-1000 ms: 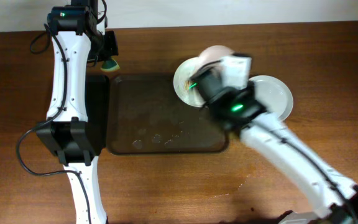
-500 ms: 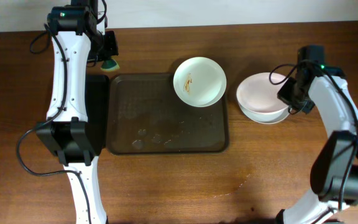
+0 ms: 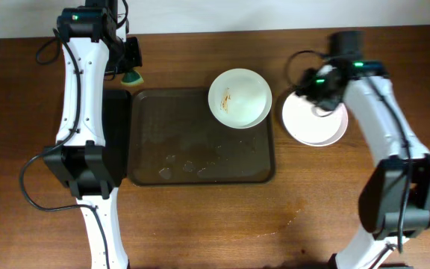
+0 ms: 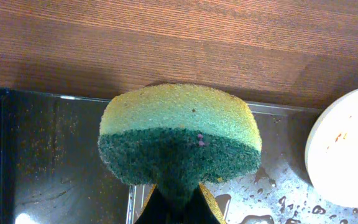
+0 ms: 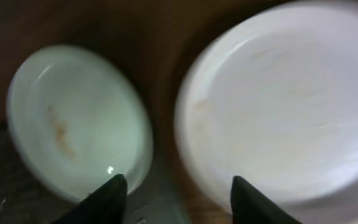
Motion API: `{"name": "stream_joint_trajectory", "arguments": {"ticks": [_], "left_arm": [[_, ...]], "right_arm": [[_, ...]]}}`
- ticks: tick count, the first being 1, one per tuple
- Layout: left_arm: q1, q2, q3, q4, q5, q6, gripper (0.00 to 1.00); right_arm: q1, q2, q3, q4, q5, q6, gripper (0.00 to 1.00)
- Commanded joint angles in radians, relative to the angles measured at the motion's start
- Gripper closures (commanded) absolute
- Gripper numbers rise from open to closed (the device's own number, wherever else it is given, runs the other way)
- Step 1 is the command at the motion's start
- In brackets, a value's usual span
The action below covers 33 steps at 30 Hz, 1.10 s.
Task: Clean dirty plates on tray and stack at the side
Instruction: 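Release the stacked plate and move the right gripper back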
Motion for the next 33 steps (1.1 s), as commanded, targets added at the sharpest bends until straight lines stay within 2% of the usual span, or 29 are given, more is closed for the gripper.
{"name": "stream_joint_trajectory", "arguments": {"ticks": [1,5,8,15,18,24,29,30,33], "left_arm": [[0.0,0.005,0.003,0.002,0.008,0.017,0.99],[0.0,0.005,0.003,0.0,0.008,0.017,1.0],[0.0,0.005,0.003,-0.006,0.008,0.017,1.0],[0.0,0.005,0.003,-0.005,0.008,0.017,0.99],[0.0,0.005,0.003,-0.005,0.008,0.017,1.0],[0.0,0.005,0.003,-0.005,0.008,0.017,1.0],[0.0,0.005,0.003,-0.005,0.008,0.017,0.99],[0.0,0.005,0.003,-0.005,0.008,0.017,0.99],[0.0,0.005,0.003,-0.005,0.012,0.017,1.0]], "right_arm": [[0.151,0.031,-0.007,0.021,0.113,0.144,0.47],[0.277,0.098,-0.03,0.06,0.235,0.269,0.54],[0.315,0.178,-0.031,0.063,0.237,0.312,0.56],[0.347,0.258,-0.032,0.051,0.125,0.309,0.56],[0.402,0.272,-0.037,0.038,0.046,0.246,0.56],[0.525,0.271,-0.032,-0.008,0.045,0.219,0.56],[0.504,0.265,0.036,-0.011,0.045,0.172,0.55],[0.485,0.265,0.065,-0.011,0.045,0.148,0.52],[0.424,0.265,0.093,0.025,0.048,0.126,0.51]]}}
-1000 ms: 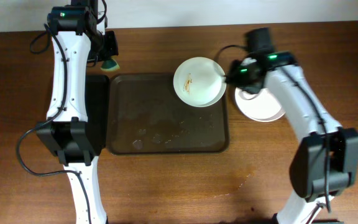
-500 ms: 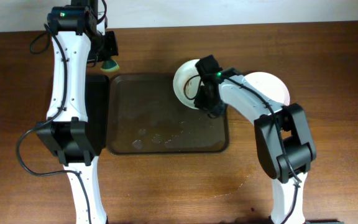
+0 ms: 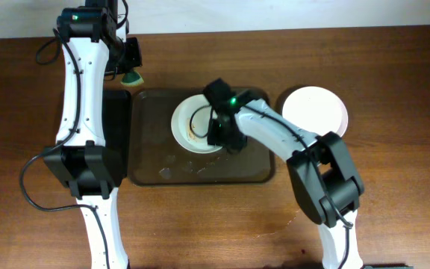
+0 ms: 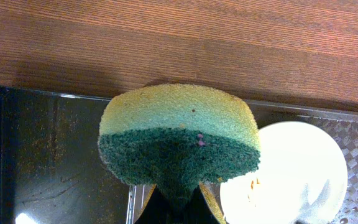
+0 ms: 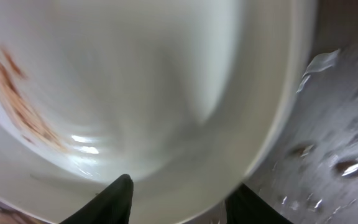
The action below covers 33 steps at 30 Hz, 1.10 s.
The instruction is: Clean dirty plates on tray and stack at the side
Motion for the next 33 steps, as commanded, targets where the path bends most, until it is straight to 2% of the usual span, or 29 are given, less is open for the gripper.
{"name": "stream_joint_trajectory", "arguments": {"ticks": [1,5,12,13,15,16,18,24,28,33], "left_arm": [[-0.002,0.006,0.003,-0.003,0.012,0.016,1.0],[-0.021,0.006,-0.018,-0.003,0.054,0.016,0.99],[-0.069,0.006,-0.124,0.042,0.053,0.009,0.99],[-0.068,0.006,-0.136,0.049,0.053,0.009,0.99],[-0.068,0.006,-0.156,0.064,0.053,0.009,1.0],[-0.068,0.006,-0.158,0.067,0.052,0.009,0.99],[-0.071,0.006,-0.158,0.071,0.053,0.009,1.0],[-0.093,0.007,-0.191,0.088,0.053,0.009,0.99],[-0.119,0.007,-0.303,0.141,0.053,0.009,1.0],[-0.176,0.007,-0.518,0.28,0.052,0.01,1.0]], "right_arm": [[-0.093,0.007,0.047,0.05,0.002,-0.058,0.51],[-0.144,0.054,0.041,0.135,-0.077,-0.181,0.51],[-0.14,0.123,0.041,0.307,-0.16,-0.371,0.53],[-0.141,0.123,0.041,0.319,-0.153,-0.371,0.56],[-0.141,0.124,0.04,0.347,-0.15,-0.374,0.69],[-0.14,0.126,0.04,0.346,-0.151,-0.37,0.8],[-0.134,0.126,0.04,0.31,-0.146,-0.307,0.96],[-0.121,0.126,0.037,0.089,-0.105,-0.013,0.96],[-0.121,0.126,0.029,0.08,-0.106,0.005,0.96],[-0.121,0.126,0.029,0.088,-0.099,0.004,0.96]]}}
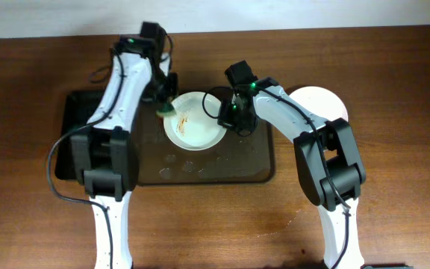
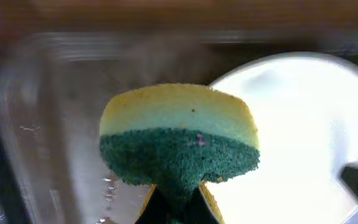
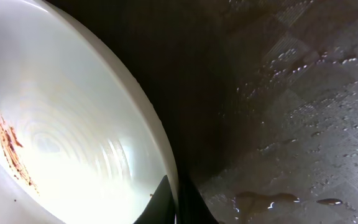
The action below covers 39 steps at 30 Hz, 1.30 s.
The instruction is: Clean dirty plates on tray and stack at the side
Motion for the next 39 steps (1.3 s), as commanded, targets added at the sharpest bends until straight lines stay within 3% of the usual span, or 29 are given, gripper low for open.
{"name": "stream_joint_trajectory", "arguments": {"ticks": [1,5,8,9,11,14,16,22,25,28,31,34,35,38,39], "left_arm": [[-0.058,0.007,-0.132,0.088,0.011,0.028,0.99],[-0.102,0.007,-0.307,0.25,-0.019,0.067,0.99],[-0.121,0.007,-0.374,0.237,-0.01,0.08,1.0],[-0.126,0.007,-0.376,0.214,0.023,0.119,0.99],[-0.129,0.007,-0.375,0.152,0.245,0.285,0.99],[-0.114,0.007,-0.375,0.09,0.398,0.355,1.0],[-0.087,0.007,-0.375,0.089,0.39,0.358,1.0],[0.021,0.007,-0.375,0.427,0.111,-0.039,0.99],[0.013,0.007,-0.375,0.547,0.018,-0.051,0.99],[-0.014,0.007,-0.375,0.526,-0.077,-0.04,1.0],[-0.053,0.007,-0.375,0.401,0.139,0.172,0.99],[-0.072,0.007,-0.368,0.286,0.298,0.209,0.99],[-0.072,0.007,-0.368,0.265,0.42,0.212,0.99],[-0.077,0.007,-0.369,0.278,0.608,0.166,0.99],[-0.079,0.007,-0.369,0.296,0.597,0.142,0.99]], "right_arm": [[0.006,0.028,-0.026,-0.012,0.055,0.019,0.96],[0.006,0.028,-0.026,-0.008,0.055,0.019,0.96],[0.006,0.028,-0.026,-0.006,0.055,0.019,0.96],[0.006,0.028,-0.026,-0.005,0.055,0.019,0.96],[0.006,0.028,-0.026,-0.004,0.055,0.016,0.96],[0.006,0.028,-0.026,-0.004,0.055,0.016,0.96],[0.006,0.028,-0.026,-0.004,0.056,0.016,0.96],[0.006,0.028,-0.026,-0.004,0.056,0.016,0.96],[0.006,0.028,-0.026,-0.005,0.072,0.016,0.96],[0.006,0.028,-0.026,-0.004,0.074,0.016,0.96],[0.006,0.028,-0.026,-0.004,0.074,0.016,0.96],[0.006,0.028,-0.026,-0.004,0.074,0.016,0.96],[0.006,0.028,-0.026,-0.004,0.074,0.016,0.96],[0.006,0.028,-0.026,-0.005,0.074,0.016,0.96],[0.006,0.028,-0.026,-0.005,0.074,0.016,0.96]]}}
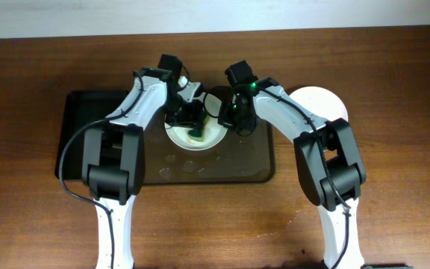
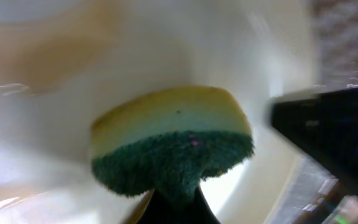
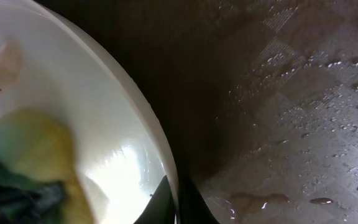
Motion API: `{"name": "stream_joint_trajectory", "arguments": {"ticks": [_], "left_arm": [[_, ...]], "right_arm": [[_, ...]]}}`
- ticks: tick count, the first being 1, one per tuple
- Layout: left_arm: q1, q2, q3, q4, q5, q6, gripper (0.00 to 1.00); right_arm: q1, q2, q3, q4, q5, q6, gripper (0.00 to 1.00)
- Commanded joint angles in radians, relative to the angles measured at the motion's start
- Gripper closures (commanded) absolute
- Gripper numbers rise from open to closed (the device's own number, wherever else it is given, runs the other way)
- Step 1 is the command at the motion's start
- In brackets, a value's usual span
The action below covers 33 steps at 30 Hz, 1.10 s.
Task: Clean dirty plates on tray and stack at the side
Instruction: 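Scrub the held plate with the sponge in the left gripper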
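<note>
A white dirty plate (image 1: 200, 134) lies on the dark tray (image 1: 245, 168). My left gripper (image 1: 194, 127) is shut on a yellow-and-green sponge (image 2: 173, 146), which presses into the plate's inside (image 2: 55, 93). The sponge (image 3: 23, 155) also shows in the right wrist view. My right gripper (image 3: 178, 199) is shut on the plate's right rim (image 3: 160, 162), one finger inside and one outside. A clean white plate (image 1: 321, 101) sits on the table to the right of the tray, partly hidden by my right arm.
Water drops (image 1: 185, 168) lie on the tray's front half and beside the plate (image 3: 303, 124). A black mat (image 1: 88, 134) lies left of the tray. The wooden table (image 1: 394, 149) runs on to the right and front.
My left gripper with the sponge has moved from the plate's left rim onto the plate's inside. The red smear seen on the plate is now covered or gone. My right gripper still holds the rim.
First my right gripper was open between the stacked plate and the dirty plate at the tray's back right, my left holding the sponge off the tray's corner. Then the plate stood mid-tray at my right gripper. Then the rim was gripped and the sponge arrived; now it is inside.
</note>
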Motion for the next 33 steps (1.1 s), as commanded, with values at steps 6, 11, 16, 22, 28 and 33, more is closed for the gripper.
{"name": "stream_joint_trajectory", "arguments": {"ticks": [6,11,16,22,28,33], "left_arm": [[-0.013,0.029,-0.013,0.31,0.037,-0.193,0.99],[-0.011,0.029,-0.012,0.405,-0.17,-0.272,1.0],[0.003,0.027,0.019,0.276,-0.297,-0.354,0.99],[0.097,0.027,0.048,0.024,-0.185,-0.144,1.0],[0.154,0.031,0.031,-0.13,0.045,0.041,0.99],[0.053,0.043,0.031,-0.273,0.135,0.13,0.99]], "right_arm": [[0.006,0.029,-0.025,-0.011,0.057,0.006,0.96],[0.006,0.029,-0.025,-0.016,0.057,-0.002,0.96],[0.006,0.029,-0.025,-0.017,0.052,-0.01,0.96],[-0.037,0.029,-0.13,0.163,-0.222,-0.067,0.96],[-0.067,0.029,-0.191,0.239,-0.314,-0.076,0.96],[-0.067,0.029,-0.191,0.254,-0.329,-0.077,0.96]]}}
